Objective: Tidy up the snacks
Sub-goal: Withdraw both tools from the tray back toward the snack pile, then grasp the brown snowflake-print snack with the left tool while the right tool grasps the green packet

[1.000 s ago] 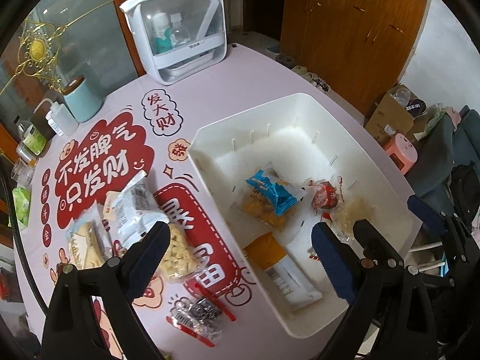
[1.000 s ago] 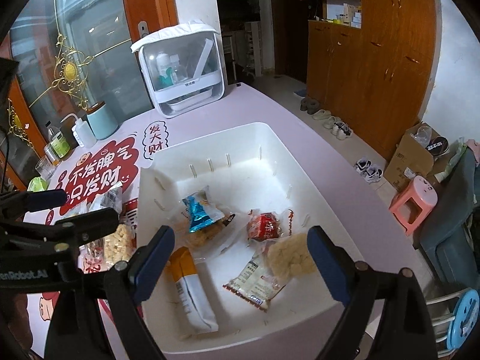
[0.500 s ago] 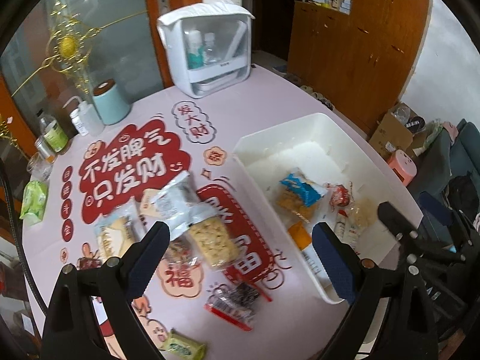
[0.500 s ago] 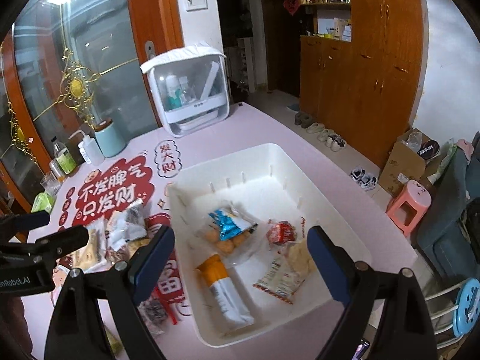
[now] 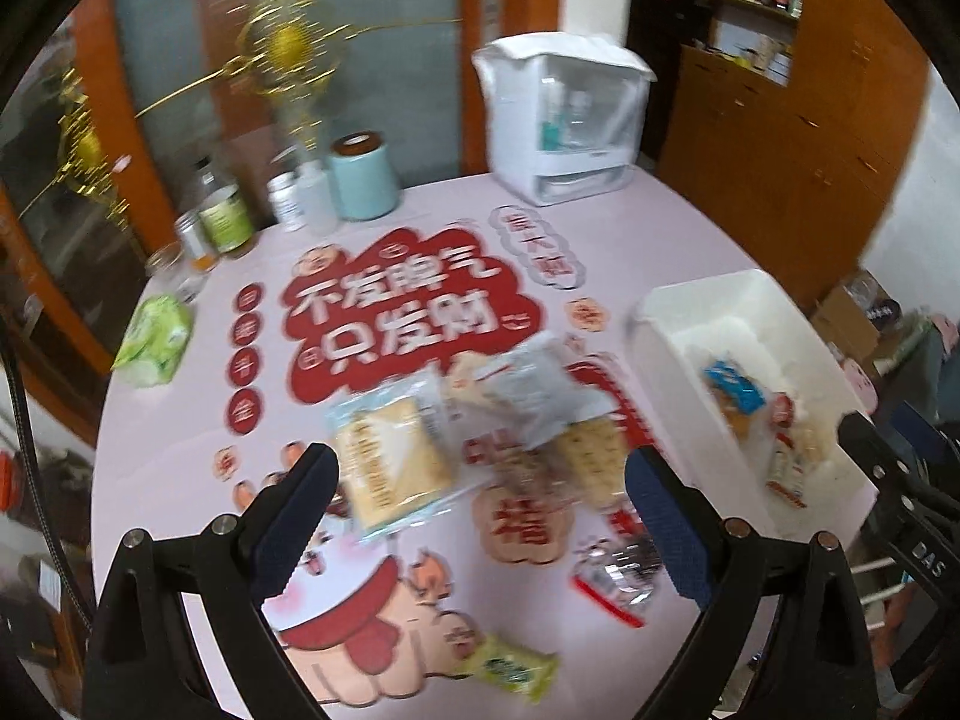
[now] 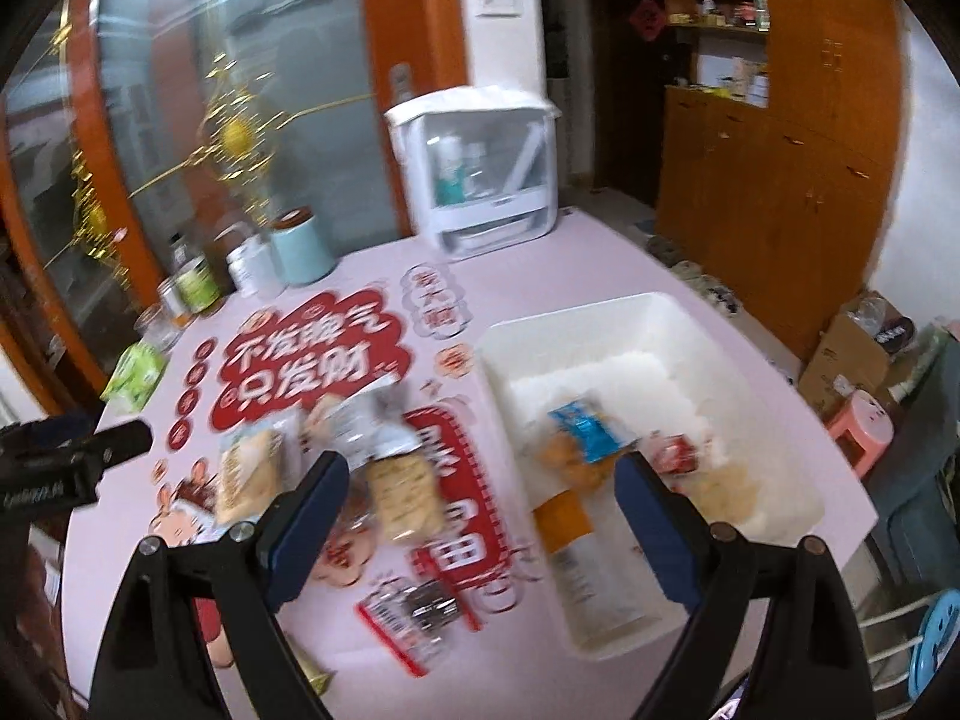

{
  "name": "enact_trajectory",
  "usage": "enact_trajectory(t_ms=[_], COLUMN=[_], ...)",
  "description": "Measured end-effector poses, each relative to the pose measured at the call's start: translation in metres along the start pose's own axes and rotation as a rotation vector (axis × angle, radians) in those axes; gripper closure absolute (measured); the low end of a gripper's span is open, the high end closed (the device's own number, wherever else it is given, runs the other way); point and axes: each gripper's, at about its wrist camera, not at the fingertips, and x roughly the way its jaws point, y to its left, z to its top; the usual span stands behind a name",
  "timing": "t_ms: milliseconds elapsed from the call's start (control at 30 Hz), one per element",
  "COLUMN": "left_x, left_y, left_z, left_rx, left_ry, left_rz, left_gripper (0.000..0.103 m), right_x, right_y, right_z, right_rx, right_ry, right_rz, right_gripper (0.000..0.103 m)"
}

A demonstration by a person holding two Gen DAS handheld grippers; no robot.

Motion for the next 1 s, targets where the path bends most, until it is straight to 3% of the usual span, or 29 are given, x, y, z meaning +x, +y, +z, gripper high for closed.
enact_trajectory(t_ms=[267, 433, 533, 633, 767, 1000], left_x=[0.021, 0.040, 0.054, 0.068, 0.090, 0.138], left_y=[0.081, 0.114, 0.128, 0.139, 0.147, 0.159], left_z=[-0.021, -0.039, -0.050, -0.062, -0.071, -0.064], left_rx=[-0.095, -0.093, -0.042, 0.034, 0.210, 0.411], left_ry=[0.059, 0.109, 0.140, 0.167, 0.188, 0.239], left_rz=[0.057, 0.083, 0.092, 0.050, 0.026, 0.004], left_gripper=[0.007, 0.007, 0.007, 0.007, 0.007, 0.007], right_x=[0.032, 0.061, 0.076, 0.089, 0.102, 0.117], right_y=[0.074, 0.106, 0.123, 0.136, 0.146, 0.157], right_z=[-0.039, -0.073, -0.097, -0.119, -0.138, -0.159], right_rx=[-0.182, -0.285, -0.364, -0.440, -0.490, -0.546], right_ry=[0.165, 0.315, 0.393, 0.446, 0.501, 0.561], right_rz=[0.249, 0.355, 0.385, 0.405, 0.414, 0.400], right_gripper=[0.013, 0.026, 0.029, 0.030, 0.032, 0.046])
